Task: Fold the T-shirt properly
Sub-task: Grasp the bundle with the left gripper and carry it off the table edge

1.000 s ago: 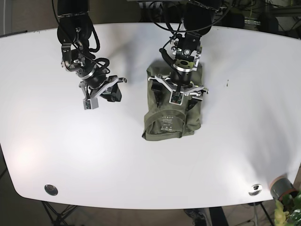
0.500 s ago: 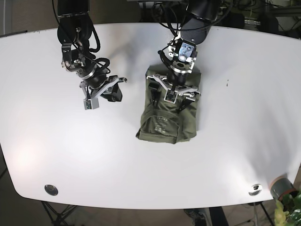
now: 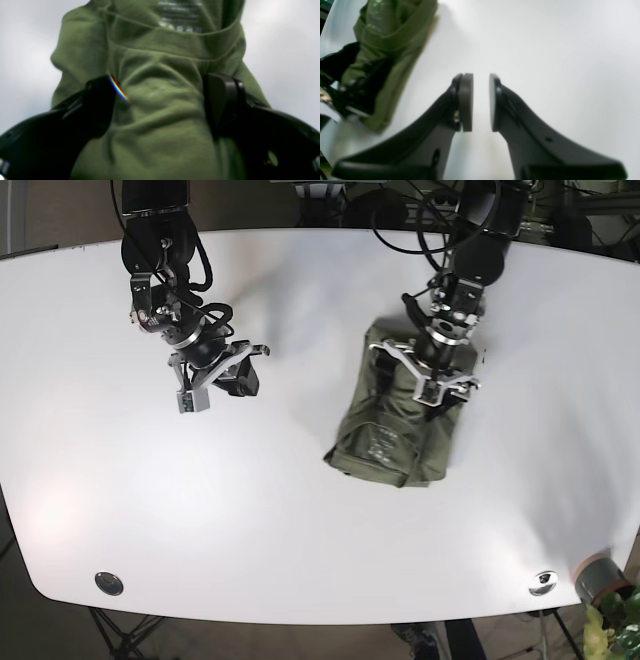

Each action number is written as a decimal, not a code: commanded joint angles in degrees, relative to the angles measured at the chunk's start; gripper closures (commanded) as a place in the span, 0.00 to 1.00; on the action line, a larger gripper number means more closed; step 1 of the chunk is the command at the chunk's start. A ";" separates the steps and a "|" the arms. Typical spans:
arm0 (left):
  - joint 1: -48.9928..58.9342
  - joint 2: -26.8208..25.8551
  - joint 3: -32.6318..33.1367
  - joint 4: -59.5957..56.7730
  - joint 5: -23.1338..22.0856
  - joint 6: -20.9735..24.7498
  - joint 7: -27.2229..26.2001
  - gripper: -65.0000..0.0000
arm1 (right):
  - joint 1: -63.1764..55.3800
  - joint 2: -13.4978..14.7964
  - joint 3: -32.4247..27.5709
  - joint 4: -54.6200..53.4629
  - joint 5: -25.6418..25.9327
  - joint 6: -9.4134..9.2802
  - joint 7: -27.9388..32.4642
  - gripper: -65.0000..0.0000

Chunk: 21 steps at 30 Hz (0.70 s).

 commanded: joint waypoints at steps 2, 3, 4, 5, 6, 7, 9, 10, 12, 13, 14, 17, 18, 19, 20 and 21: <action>0.55 -6.38 -2.99 -0.82 -1.45 2.66 11.60 0.23 | 0.83 0.94 0.18 1.28 0.78 0.34 1.14 0.84; 0.55 -8.57 -3.60 -0.82 -2.77 2.66 12.83 0.23 | 0.83 1.20 0.18 1.28 0.95 0.34 1.14 0.84; 0.55 -10.86 -4.13 -0.82 -3.83 2.66 14.06 0.23 | 0.83 1.20 0.18 1.28 0.95 0.25 1.14 0.84; 0.55 -12.71 -4.40 -0.73 -4.71 2.57 15.20 0.23 | 0.83 1.20 0.18 1.28 0.95 0.25 1.14 0.84; 0.55 -14.29 -4.57 -0.73 -5.58 2.40 15.90 0.23 | 0.83 1.20 0.18 1.28 0.95 0.16 1.14 0.84; 0.55 -16.22 -5.01 -0.73 -6.82 1.52 16.52 0.23 | 0.83 1.20 0.18 1.28 0.95 0.16 1.14 0.84; 0.64 -19.56 -6.24 -1.09 -8.66 -1.91 16.78 0.23 | 0.83 1.20 0.18 1.28 0.95 0.16 1.14 0.84; 0.73 -21.14 -7.21 -1.26 -9.63 -4.11 16.78 0.23 | 0.83 1.29 0.18 1.28 0.95 0.16 1.14 0.84; 0.90 -23.17 -9.32 -1.96 -10.68 -8.06 16.78 0.23 | 0.83 1.29 0.18 1.36 0.95 0.16 1.14 0.84; 1.52 -24.05 -10.73 -3.02 -11.04 -9.82 16.78 0.23 | 0.83 1.29 0.18 1.36 0.95 0.16 1.14 0.84; 1.78 -24.84 -12.57 -4.25 -10.95 -11.76 16.78 0.23 | 0.83 1.29 0.18 1.36 0.95 0.16 1.14 0.84; 1.87 -26.16 -16.44 -7.94 -10.95 -15.01 16.78 0.23 | 0.83 1.29 0.18 1.36 0.95 0.16 1.14 0.84; 1.87 -26.60 -17.49 -9.17 -10.95 -15.71 16.78 0.23 | 0.83 1.29 0.18 1.36 0.95 0.16 1.14 0.84; 1.69 -27.39 -18.20 -10.40 -10.95 -16.50 16.78 0.23 | 0.83 1.29 0.18 1.36 0.95 0.16 1.14 0.84; 1.60 -28.09 -18.73 -11.55 -10.95 -17.21 16.78 0.23 | 0.83 1.29 0.18 1.36 0.95 0.16 1.14 0.84; 1.60 -29.06 -19.08 -13.04 -10.95 -18.17 16.61 0.23 | 0.83 1.29 0.18 1.45 0.95 0.16 1.14 0.84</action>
